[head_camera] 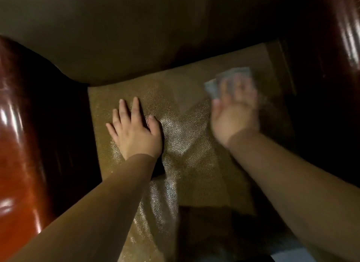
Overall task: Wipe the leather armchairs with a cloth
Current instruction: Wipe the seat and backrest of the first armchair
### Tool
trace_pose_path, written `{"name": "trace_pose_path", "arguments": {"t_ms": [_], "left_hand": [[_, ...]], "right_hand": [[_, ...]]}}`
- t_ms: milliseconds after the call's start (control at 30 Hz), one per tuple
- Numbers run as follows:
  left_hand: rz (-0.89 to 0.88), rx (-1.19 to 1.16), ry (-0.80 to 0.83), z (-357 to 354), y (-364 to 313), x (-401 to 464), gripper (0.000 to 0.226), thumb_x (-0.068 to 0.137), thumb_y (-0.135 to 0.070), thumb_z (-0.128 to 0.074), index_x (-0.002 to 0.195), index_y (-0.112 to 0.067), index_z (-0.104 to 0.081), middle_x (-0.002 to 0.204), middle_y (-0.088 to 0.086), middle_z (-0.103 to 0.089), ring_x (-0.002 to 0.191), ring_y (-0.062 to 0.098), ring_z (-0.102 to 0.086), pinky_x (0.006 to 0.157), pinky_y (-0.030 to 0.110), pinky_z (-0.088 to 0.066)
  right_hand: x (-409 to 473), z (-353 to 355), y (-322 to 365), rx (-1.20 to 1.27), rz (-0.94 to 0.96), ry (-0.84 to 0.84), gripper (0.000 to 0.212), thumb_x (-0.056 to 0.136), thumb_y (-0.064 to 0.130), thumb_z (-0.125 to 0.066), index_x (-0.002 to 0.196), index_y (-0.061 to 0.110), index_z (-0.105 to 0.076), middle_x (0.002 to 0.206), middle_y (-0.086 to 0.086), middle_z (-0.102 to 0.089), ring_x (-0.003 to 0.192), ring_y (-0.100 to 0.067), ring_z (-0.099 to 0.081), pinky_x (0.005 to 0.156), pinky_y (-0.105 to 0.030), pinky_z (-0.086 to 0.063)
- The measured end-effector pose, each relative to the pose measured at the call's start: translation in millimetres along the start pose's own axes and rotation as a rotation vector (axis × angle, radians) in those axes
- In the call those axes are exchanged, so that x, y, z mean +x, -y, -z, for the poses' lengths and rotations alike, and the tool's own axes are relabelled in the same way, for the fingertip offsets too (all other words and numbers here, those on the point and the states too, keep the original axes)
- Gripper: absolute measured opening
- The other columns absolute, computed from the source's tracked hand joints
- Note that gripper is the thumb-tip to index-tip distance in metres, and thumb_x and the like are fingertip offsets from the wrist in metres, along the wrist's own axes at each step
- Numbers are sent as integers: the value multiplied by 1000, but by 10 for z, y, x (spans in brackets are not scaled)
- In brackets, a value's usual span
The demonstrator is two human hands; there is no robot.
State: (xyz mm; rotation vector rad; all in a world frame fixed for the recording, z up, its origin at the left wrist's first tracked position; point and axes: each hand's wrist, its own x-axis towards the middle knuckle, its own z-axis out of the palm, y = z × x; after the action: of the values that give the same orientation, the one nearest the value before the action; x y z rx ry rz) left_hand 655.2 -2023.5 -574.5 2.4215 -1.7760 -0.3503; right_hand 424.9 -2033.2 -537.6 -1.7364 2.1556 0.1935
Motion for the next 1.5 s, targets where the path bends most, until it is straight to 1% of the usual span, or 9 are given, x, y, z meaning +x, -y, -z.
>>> {"name": "trace_pose_path", "arguments": {"t_ms": [133,233,400,500,600,833,933,1133,1500], "left_hand": [[-14,-21,35,18,17,-38,70,96,-51,-33,163,-35,-33,175,3,-19,162,29,-12,130,56,-1],[-22,-29,37,41,5,-63,69,97,-51,-30,164,-34,-32,176,3,-17,162,29,-9,130,57,-1],[-29,-28,4,-9,27,21,69,97,-50,-33,163,-33,-33,175,5,-19,162,30,-11,130,56,-1],[-22,-29,11,-10,79,-26,68,97,-50,-34,163,-33,-34,175,5,-20,162,31,-12,130,56,-3],[-22,-50,-3,8,44,-13,68,97,-50,-33,163,-32,-35,175,5,-21,161,31,-13,129,57,-4],[-29,-52,-13,-46,36,-26,70,97,-51,-30,163,-29,-35,175,5,-20,162,32,-12,130,57,-3],[-39,-42,-21,-64,33,-28,69,97,-49,-34,163,-29,-35,174,6,-22,161,33,-13,129,58,-4],[-34,-30,-32,-65,26,-16,70,95,-48,-38,163,-29,-36,174,6,-23,161,33,-15,129,58,-6],[-28,5,-58,-88,48,-6,71,94,-49,-36,163,-29,-36,174,6,-24,160,33,-18,129,58,-9]], "right_hand": [[-188,2,264,-69,618,170,61,108,43,-15,165,24,-2,173,-7,9,159,-26,14,129,-45,4],[198,47,-168,-68,488,-39,66,106,41,-25,160,5,-33,167,-22,-25,156,-41,-22,124,-60,-25],[606,215,-153,-14,-159,29,76,103,49,-8,165,5,-11,172,-22,-3,160,-37,2,129,-51,0],[358,104,538,-32,218,63,84,96,50,6,165,7,-16,172,-21,-7,160,-36,1,129,-50,2],[272,103,730,-5,594,156,70,105,53,-13,165,18,-20,174,-9,-8,161,-28,-2,130,-44,-1],[668,275,-167,52,197,-33,67,104,46,-18,160,15,-38,168,-9,-31,157,-37,-21,128,-48,-15],[592,218,148,50,-32,29,66,108,45,-17,165,11,-22,173,-14,-12,159,-39,-6,129,-49,-7],[491,17,1112,72,240,121,69,108,52,-22,167,18,-8,172,-19,5,158,-37,14,128,-47,11],[711,176,599,25,651,194,61,111,46,-23,166,20,-18,175,-3,-3,161,-21,4,128,-36,4]]}}
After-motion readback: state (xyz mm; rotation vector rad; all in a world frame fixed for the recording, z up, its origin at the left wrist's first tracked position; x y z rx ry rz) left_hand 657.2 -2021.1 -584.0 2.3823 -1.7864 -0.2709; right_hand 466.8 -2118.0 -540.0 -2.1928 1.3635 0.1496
